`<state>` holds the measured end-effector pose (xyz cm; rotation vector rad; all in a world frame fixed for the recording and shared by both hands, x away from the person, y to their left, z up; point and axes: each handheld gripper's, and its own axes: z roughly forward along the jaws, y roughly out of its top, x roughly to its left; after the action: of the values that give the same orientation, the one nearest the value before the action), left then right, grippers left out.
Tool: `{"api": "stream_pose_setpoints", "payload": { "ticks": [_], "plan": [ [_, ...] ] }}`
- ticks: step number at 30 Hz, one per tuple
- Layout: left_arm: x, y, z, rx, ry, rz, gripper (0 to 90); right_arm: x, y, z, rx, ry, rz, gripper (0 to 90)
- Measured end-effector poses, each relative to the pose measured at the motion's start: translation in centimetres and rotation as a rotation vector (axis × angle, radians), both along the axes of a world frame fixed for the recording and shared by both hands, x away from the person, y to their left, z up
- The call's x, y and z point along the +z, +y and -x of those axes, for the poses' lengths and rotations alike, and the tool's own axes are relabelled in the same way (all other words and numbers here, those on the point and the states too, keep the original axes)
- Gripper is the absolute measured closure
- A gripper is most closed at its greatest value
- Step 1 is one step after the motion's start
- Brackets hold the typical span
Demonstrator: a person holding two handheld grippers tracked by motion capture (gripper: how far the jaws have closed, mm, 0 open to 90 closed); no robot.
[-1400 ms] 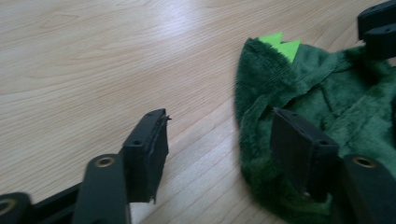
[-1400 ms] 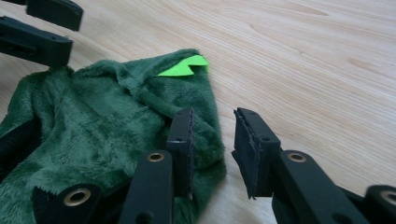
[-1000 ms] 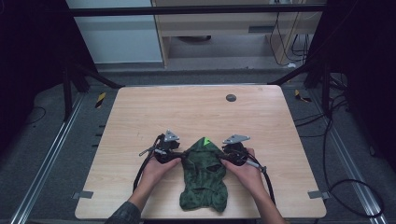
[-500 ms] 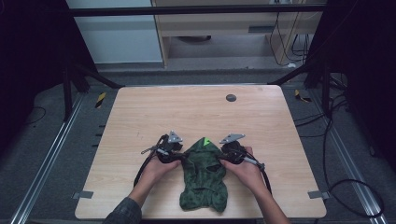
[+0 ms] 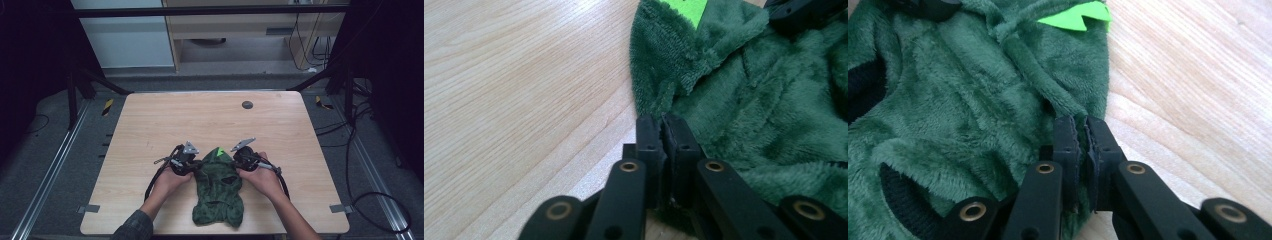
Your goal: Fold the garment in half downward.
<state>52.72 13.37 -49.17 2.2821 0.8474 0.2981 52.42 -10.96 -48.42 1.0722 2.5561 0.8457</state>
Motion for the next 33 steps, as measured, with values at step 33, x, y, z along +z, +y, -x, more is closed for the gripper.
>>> {"api": "stream_pose_setpoints", "payload": {
  "ticks": [33],
  "plan": [
    [4.6, -0.1, -2.9, 0.006, -0.096, -0.038, 88.2, 5.4, -1.5, -2.8, 0.031, -0.083, -0.06, 85.9]
  ]
}}
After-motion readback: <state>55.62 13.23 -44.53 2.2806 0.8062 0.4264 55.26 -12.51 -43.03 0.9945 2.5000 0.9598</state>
